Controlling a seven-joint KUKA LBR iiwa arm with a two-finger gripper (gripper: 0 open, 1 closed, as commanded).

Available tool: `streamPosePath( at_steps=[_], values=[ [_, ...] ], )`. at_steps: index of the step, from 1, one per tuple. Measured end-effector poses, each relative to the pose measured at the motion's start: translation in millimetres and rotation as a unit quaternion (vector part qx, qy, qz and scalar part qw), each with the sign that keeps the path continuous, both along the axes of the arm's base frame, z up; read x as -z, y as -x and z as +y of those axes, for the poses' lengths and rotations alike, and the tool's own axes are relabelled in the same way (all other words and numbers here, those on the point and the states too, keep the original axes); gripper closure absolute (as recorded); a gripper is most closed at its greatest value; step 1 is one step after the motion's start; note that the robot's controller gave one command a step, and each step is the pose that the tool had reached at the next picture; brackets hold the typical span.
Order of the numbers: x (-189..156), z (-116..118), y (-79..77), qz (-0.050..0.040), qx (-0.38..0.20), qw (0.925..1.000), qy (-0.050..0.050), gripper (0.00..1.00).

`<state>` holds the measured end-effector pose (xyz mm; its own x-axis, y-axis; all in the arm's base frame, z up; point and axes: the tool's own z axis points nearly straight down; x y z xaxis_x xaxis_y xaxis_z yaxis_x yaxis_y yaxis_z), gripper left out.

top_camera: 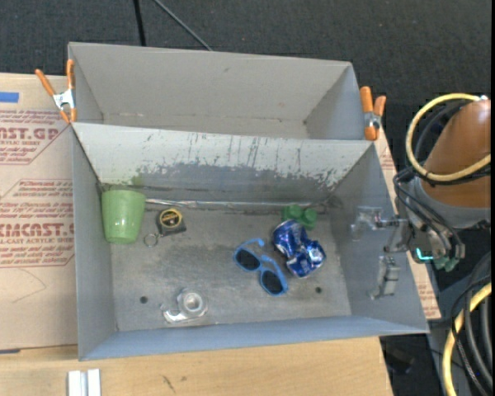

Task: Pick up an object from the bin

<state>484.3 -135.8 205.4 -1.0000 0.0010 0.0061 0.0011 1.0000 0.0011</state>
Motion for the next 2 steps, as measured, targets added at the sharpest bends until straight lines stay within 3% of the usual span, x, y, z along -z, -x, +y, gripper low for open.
streamPosePath(
  at_steps=[1, 2],
  values=[
    [135.4, 67.6, -53.8, -0.0095, 0.007, 0.9999, 0.001, 0.0],
    [131.9, 65.5, -54.1, -0.0101, 0.008, 0.9999, 0.002, 1.0]
  ],
)
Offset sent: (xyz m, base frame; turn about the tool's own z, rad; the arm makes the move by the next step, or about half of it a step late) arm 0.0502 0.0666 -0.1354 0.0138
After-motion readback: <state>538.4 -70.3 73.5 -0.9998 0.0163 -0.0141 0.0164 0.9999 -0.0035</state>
